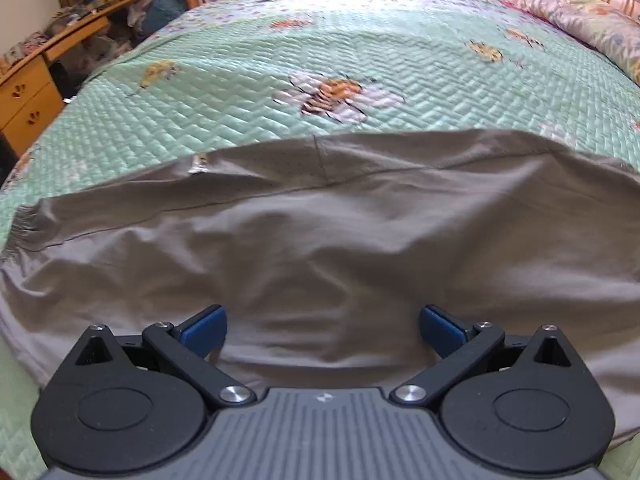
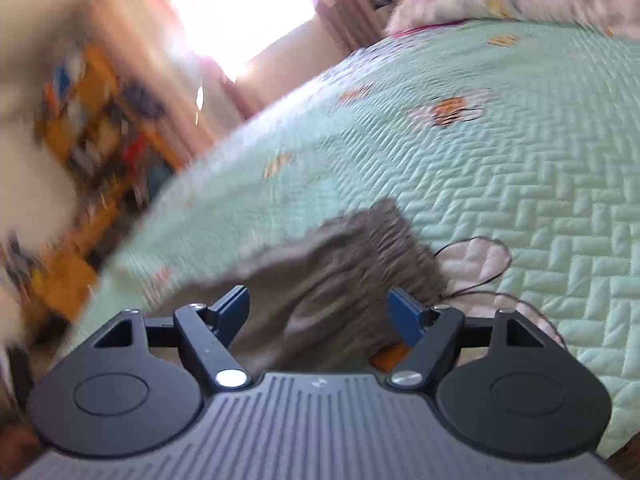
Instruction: Fold clothes
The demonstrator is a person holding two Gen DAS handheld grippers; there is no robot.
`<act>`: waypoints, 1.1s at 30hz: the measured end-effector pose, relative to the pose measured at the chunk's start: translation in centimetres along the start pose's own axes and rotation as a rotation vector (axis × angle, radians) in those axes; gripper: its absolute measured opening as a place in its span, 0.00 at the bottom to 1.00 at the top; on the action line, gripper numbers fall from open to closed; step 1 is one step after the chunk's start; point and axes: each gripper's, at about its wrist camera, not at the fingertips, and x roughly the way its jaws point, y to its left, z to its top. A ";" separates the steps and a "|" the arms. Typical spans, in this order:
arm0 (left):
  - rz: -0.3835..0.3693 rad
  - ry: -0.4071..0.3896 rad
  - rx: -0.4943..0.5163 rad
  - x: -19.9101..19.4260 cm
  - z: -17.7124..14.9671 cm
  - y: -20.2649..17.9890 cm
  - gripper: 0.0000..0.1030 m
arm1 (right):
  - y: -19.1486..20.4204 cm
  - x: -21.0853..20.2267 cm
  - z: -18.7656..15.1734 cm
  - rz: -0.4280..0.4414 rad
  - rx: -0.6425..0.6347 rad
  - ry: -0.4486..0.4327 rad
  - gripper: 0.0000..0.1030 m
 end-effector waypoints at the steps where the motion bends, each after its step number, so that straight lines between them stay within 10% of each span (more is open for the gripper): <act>1: -0.002 -0.018 -0.010 -0.6 0.0 0.0 0.99 | -0.2 -0.2 0.2 -0.006 0.008 -0.011 0.75; 4: -0.036 -0.068 -0.017 -2.7 -0.9 -0.6 0.99 | 0.6 -0.4 0.4 -0.064 -0.114 -0.030 0.75; 11: -0.093 -0.114 0.041 -5.3 -3.5 -3.6 0.99 | 6.3 3.0 -1.2 0.190 -0.354 0.080 0.60; 18: -0.187 -0.160 0.198 -6.3 -3.8 -9.0 0.99 | 11.2 10.2 0.2 0.186 -0.609 0.221 0.08; 25: -0.177 -0.075 0.229 -3.9 -4.4 -10.8 0.99 | 8.0 16.9 2.3 0.026 -0.550 0.368 0.00; 33: -0.182 -0.012 0.155 -2.6 -4.6 -9.2 0.99 | 5.6 13.6 5.5 0.123 -0.398 0.297 0.07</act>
